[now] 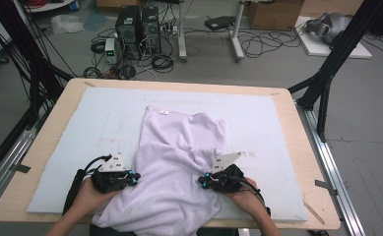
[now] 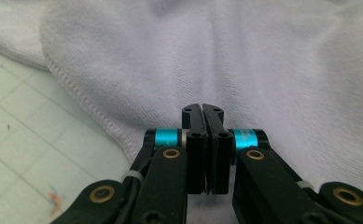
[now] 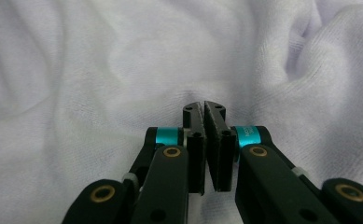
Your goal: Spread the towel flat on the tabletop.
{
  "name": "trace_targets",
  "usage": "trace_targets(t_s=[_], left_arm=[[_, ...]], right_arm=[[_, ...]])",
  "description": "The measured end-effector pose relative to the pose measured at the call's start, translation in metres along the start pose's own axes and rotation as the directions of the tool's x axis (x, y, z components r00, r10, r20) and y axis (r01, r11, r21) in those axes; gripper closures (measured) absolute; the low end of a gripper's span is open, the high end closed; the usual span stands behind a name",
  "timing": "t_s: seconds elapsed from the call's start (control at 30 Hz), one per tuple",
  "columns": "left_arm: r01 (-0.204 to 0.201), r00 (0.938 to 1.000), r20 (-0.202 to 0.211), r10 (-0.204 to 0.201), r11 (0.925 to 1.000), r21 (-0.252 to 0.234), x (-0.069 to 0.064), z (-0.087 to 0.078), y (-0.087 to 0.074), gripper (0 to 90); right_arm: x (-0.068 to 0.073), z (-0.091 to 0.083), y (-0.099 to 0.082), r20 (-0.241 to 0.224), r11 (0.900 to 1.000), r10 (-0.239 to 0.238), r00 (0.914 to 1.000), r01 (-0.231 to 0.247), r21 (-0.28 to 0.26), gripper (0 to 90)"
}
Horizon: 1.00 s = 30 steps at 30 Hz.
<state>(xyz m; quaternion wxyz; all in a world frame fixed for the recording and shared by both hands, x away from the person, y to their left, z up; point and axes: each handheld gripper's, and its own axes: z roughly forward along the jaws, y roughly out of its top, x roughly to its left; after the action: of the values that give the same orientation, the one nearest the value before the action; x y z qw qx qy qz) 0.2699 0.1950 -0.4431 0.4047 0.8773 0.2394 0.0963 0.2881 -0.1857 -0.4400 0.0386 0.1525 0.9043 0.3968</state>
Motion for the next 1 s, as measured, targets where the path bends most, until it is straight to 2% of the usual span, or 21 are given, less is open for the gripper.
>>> trace_targets(t_s=[0.13,0.3,0.37,0.43,0.47,0.5,0.63,0.7,0.83,0.87,0.97,1.0], left_arm=[[-0.006,1.0000,0.001,0.006,1.0000,0.002,-0.014,-0.014,-0.010,87.8],[-0.016,0.9994,0.031,0.016,0.9999,0.003,-0.032,-0.033,-0.019,87.8],[-0.014,0.9987,0.049,0.014,0.9998,-0.013,-0.037,-0.040,-0.019,86.9],[0.000,0.9982,0.059,0.003,0.9990,-0.045,-0.037,-0.044,-0.017,82.6],[-0.004,0.9989,0.046,0.007,0.9985,-0.055,-0.034,-0.045,-0.014,79.8],[0.004,0.9993,0.038,-0.002,0.9979,-0.064,-0.032,-0.045,-0.011,78.4],[0.002,0.9999,-0.016,-0.003,0.9956,-0.094,-0.013,-0.034,0.002,76.9],[0.010,0.9997,-0.023,-0.012,0.9956,-0.093,-0.005,-0.023,0.006,73.8],[0.043,0.9981,-0.043,-0.044,0.9985,-0.034,0.008,0.002,0.011,61.8],[0.044,0.9983,-0.037,-0.044,0.9988,-0.021,0.010,0.007,0.011,63.0],[0.041,0.9989,-0.024,-0.041,0.9991,-0.009,0.011,0.015,0.013,85.5],[0.041,0.9987,-0.030,-0.041,0.9992,-0.002,0.010,0.015,0.014,86.1]], right_arm=[[0.011,-0.004,0.000,-0.024,0.9998,-0.013,0.9996,0.012,-0.017,87.4],[0.030,-0.007,0.003,-0.079,0.9984,-0.048,0.9957,0.046,-0.034,86.6],[0.035,-0.011,0.005,-0.124,0.9973,-0.044,0.9913,0.036,-0.064,82.4],[0.037,-0.019,0.007,-0.134,0.9939,-0.034,0.9904,0.019,-0.109,78.3],[0.036,-0.023,0.008,-0.122,0.9926,-0.033,0.9920,0.019,-0.120,77.5],[0.033,-0.026,0.009,-0.089,0.9922,-0.036,0.9954,0.025,-0.122,76.6],[0.016,-0.026,0.009,0.012,0.9965,-0.013,0.9998,0.014,-0.083,72.4],[0.009,-0.022,0.006,0.027,0.9969,0.007,0.9996,-0.005,-0.078,69.6],[0.000,-0.009,0.004,0.036,0.9988,0.026,0.9990,-0.025,-0.041,66.4],[0.000,-0.007,0.004,0.038,0.9994,0.019,0.9991,-0.018,-0.029,66.4],[-0.003,0.001,0.003,0.042,0.9997,0.019,0.9989,-0.019,0.012,67.6],[-0.004,0.003,0.003,0.036,0.9996,0.022,0.9991,-0.022,0.020,68.0]])
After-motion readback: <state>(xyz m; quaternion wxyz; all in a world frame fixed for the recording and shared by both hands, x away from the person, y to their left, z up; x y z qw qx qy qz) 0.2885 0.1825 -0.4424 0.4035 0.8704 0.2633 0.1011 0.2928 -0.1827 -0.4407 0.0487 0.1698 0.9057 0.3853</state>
